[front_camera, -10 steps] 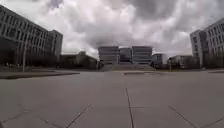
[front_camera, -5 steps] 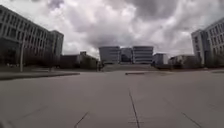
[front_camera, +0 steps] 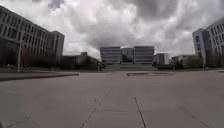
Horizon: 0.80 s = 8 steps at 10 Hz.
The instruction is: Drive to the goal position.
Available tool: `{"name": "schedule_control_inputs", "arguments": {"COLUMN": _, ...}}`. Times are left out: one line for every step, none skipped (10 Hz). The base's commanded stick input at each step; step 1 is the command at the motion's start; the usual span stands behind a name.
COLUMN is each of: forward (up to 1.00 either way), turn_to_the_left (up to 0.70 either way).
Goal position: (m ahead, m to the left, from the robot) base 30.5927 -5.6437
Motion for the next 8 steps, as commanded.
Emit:
{"name": "schedule_control_inputs", "arguments": {"forward": 0.85, "turn_to_the_left": 0.0}}
{"name": "schedule_control_inputs", "arguments": {"forward": 0.85, "turn_to_the_left": 0.0}}
{"name": "schedule_control_inputs", "arguments": {"forward": 0.85, "turn_to_the_left": 0.0}}
{"name": "schedule_control_inputs", "arguments": {"forward": 0.85, "turn_to_the_left": 0.0}}
{"name": "schedule_control_inputs", "arguments": {"forward": 0.85, "turn_to_the_left": 0.0}}
{"name": "schedule_control_inputs", "arguments": {"forward": 0.85, "turn_to_the_left": 0.0}}
{"name": "schedule_control_inputs", "arguments": {"forward": 0.85, "turn_to_the_left": 0.0}}
{"name": "schedule_control_inputs", "arguments": {"forward": 0.85, "turn_to_the_left": 0.0}}
